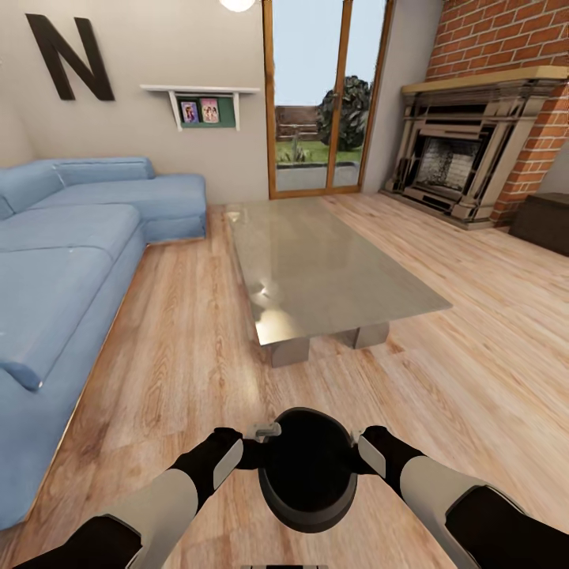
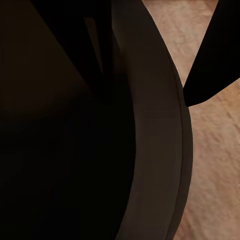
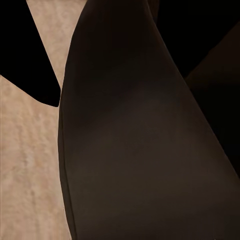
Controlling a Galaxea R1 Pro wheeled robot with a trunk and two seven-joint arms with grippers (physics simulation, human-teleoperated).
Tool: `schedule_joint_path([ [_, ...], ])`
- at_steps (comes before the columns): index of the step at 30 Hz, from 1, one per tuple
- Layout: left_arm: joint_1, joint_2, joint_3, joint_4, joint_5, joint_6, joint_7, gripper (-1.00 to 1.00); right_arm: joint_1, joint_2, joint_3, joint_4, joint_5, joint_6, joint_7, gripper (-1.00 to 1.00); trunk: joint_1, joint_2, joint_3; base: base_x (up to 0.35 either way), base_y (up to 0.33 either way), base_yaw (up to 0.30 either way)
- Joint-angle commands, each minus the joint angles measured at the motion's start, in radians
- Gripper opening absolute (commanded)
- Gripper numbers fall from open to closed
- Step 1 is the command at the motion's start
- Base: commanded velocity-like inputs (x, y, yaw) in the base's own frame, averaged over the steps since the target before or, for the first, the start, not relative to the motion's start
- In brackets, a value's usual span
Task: Place each of the two pumpkins and all three candles from the living room inside a cabinet in the living room (use any cabinet), then make sure every cabinet is closed, and position the cauldron so it is next to a table in the living room.
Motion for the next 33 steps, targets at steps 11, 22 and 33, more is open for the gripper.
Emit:
schedule_joint_path([
  [11,0.0,0.0,-0.004,0.0,-0.003,0.004,-0.001,-1.0,-0.001,0.0,0.003,-0.004,-0.013,0.004,0.012,-1.0,0.0,0.0,0.017,0.0,0.0,0.0],
  [22,0.0,0.0,-0.003,0.0,-0.003,0.004,-0.001,-1.0,-0.001,0.0,0.003,-0.004,-0.014,0.004,0.013,-1.0,0.0,0.0,0.034,0.0,0.0,0.0],
  [33,0.0,0.0,-0.003,0.0,-0.003,0.003,-0.001,-1.0,-0.001,0.0,0.003,-0.004,-0.014,0.004,0.013,-1.0,0.0,0.0,0.051,0.0,0.0,0.0],
])
